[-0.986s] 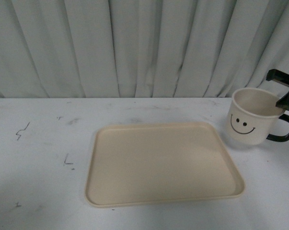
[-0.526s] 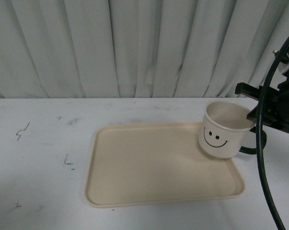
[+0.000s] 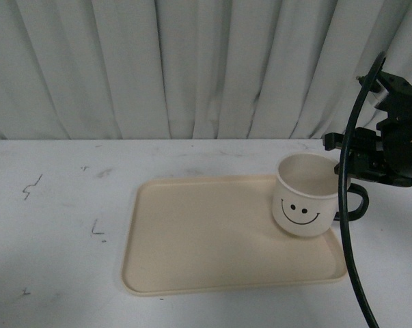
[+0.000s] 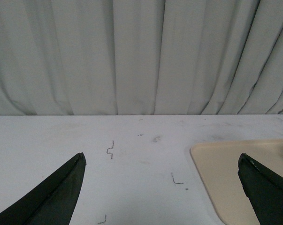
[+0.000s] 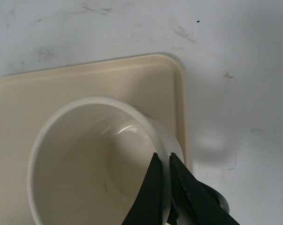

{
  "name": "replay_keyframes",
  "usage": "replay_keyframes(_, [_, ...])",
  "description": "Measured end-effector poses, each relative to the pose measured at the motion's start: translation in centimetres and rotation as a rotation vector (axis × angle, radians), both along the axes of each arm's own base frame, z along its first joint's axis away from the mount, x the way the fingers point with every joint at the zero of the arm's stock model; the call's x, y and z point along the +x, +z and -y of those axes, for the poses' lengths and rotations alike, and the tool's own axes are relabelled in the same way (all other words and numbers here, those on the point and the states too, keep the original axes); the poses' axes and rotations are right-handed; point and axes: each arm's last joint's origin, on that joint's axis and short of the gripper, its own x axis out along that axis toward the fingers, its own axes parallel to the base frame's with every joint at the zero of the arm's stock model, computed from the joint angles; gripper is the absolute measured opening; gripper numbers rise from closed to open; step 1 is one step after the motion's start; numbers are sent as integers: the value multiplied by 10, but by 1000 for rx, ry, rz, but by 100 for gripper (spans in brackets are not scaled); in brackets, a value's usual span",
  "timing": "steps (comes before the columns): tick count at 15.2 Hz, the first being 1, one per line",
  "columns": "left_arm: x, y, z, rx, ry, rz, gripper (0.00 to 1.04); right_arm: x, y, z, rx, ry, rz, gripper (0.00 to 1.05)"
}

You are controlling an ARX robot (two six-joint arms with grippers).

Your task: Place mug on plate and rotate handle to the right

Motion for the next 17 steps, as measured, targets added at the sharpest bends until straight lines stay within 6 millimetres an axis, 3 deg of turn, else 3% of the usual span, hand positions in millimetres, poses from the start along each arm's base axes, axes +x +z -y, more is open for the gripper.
replay_keyframes(7, [0, 0, 0, 0, 0, 0, 98, 3, -12, -3, -48, 158, 25, 3])
replay_keyframes(10, [0, 0, 0, 0, 0, 0, 98, 14, -8, -4, -32, 196, 59, 3])
replay_keyframes(17, [0, 0, 0, 0, 0, 0, 98, 23, -20, 13, -9, 274, 48, 3])
